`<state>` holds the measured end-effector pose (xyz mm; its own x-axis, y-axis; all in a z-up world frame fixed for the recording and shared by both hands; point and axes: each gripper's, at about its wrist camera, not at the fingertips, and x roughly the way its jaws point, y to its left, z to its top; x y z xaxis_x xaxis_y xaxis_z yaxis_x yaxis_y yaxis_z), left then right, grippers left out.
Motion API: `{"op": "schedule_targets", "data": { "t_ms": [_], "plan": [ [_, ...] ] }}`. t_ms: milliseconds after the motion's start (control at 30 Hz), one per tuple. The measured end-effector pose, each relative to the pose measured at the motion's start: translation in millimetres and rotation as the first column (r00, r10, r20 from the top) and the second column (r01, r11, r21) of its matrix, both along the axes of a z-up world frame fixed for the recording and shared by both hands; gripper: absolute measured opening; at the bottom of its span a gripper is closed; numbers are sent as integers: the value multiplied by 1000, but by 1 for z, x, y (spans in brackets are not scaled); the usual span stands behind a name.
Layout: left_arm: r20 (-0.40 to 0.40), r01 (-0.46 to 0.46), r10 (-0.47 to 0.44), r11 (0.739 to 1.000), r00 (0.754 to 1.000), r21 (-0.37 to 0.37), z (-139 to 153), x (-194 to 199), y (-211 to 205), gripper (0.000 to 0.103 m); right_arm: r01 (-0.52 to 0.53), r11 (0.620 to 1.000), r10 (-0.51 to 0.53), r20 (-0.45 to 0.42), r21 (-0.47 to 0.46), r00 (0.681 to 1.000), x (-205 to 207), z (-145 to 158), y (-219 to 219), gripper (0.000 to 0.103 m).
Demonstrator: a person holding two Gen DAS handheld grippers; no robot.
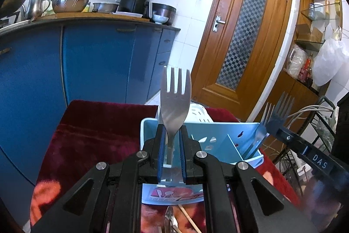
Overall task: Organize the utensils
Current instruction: 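Carry both forks over the blue caddy and open both tools to release them, then move both open tools back toward the remaining knives and chopsticks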
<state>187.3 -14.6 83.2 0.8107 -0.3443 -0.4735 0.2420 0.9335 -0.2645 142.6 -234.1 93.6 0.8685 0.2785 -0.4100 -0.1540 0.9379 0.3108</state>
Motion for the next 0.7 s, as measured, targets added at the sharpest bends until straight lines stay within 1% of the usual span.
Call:
{"op": "schedule_targets", "data": {
  "t_ms": [100,167,233,300,333,433,500,567,633,700],
  "plan": [
    [-8,7,-7,1000,1000,3,-1,-1,-2,14,-4,1000,4,-27,0,1000,1,-6,0,7],
    [-7,14,-14,1000,1000,3,0,-3,-3,25,-7,1000,7,-38,7,999,1,-8,0,8],
    [-5,17,-17,1000,1000,10,2,-7,-4,31,-14,1000,15,-40,17,999,0,-9,-1,13],
    [-7,25,-25,1000,1000,17,3,-9,-5,31,-11,1000,11,-38,24,999,-1,-8,-2,33],
    [-10,29,-29,999,1000,18,3,-10,-6,31,-11,999,12,-37,30,999,-2,-7,-3,36],
    [-13,34,-34,999,999,22,5,-13,-6,31,-11,999,12,-34,40,999,-6,-5,-5,39],
    [-16,40,-40,999,999,25,7,-17,-7,32,-7,999,8,-27,45,1000,-10,-2,-6,49],
    [-20,49,-49,998,999,25,9,-21,-7,32,-7,998,8,-19,55,1000,-15,0,-8,52],
    [-24,60,-59,998,998,28,11,-25,-8,32,-6,998,7,-11,58,1000,-19,3,-10,52],
    [-30,69,-68,997,997,32,13,-28,-10,32,-3,998,3,-3,60,1000,-23,5,-11,56]
  ]
}}
